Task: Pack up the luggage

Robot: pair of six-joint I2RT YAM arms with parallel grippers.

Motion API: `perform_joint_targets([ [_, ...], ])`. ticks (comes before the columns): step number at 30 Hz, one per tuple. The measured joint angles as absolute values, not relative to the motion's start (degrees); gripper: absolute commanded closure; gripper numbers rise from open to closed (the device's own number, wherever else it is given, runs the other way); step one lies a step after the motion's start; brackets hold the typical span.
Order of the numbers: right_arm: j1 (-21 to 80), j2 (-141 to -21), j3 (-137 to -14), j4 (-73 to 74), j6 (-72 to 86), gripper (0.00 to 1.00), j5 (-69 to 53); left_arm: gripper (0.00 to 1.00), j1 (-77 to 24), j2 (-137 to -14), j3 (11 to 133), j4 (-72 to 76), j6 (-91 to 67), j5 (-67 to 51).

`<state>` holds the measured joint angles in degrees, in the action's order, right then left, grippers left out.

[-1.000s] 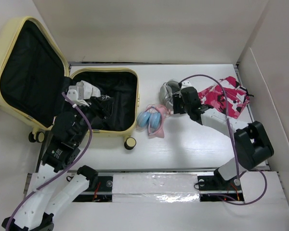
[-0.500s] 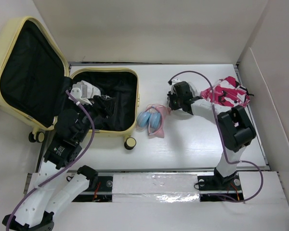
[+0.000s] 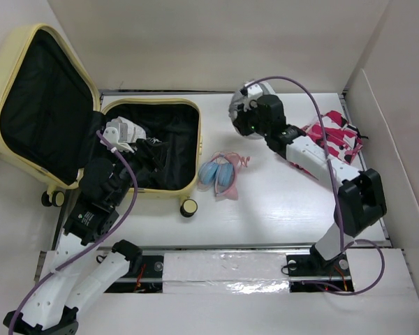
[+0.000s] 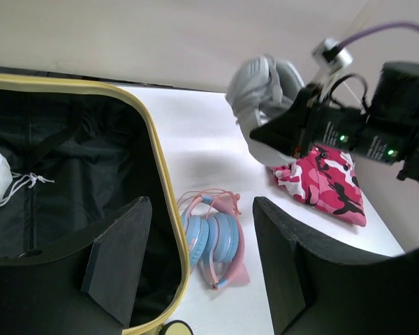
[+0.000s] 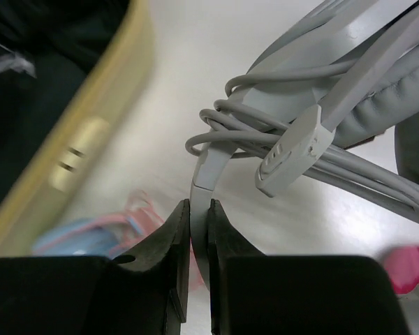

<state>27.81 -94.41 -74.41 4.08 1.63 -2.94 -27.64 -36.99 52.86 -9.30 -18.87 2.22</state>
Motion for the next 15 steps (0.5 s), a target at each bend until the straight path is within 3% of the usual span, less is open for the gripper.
perform_joint_targets([
  [4,33.43,-95.44,-82.11,2.63,3.40,1.00,-7.05,0.43,-27.64,-36.99,52.86,-9.28,-18.87,2.20],
  [8,41.15,-104.66,-95.72,1.13,6.85,0.99,-12.49,0.42,-27.64,-36.56,52.84,-9.30,-18.87,2.44],
  [9,42.87,-107.70,-99.20,0.64,7.75,0.75,-13.89,0.42,-27.64,-36.40,52.84,-9.30,-18.90,2.66],
  [11,45.71,-113.73,-105.73,0.25,9.50,0.41,-15.86,0.42,-27.64,-35.97,52.84,-9.30,-18.87,3.16],
  [15,48.69,-120.36,-110.65,-0.03,11.42,0.32,-17.12,0.42,-27.64,-35.42,52.84,-9.28,-18.87,3.55],
])
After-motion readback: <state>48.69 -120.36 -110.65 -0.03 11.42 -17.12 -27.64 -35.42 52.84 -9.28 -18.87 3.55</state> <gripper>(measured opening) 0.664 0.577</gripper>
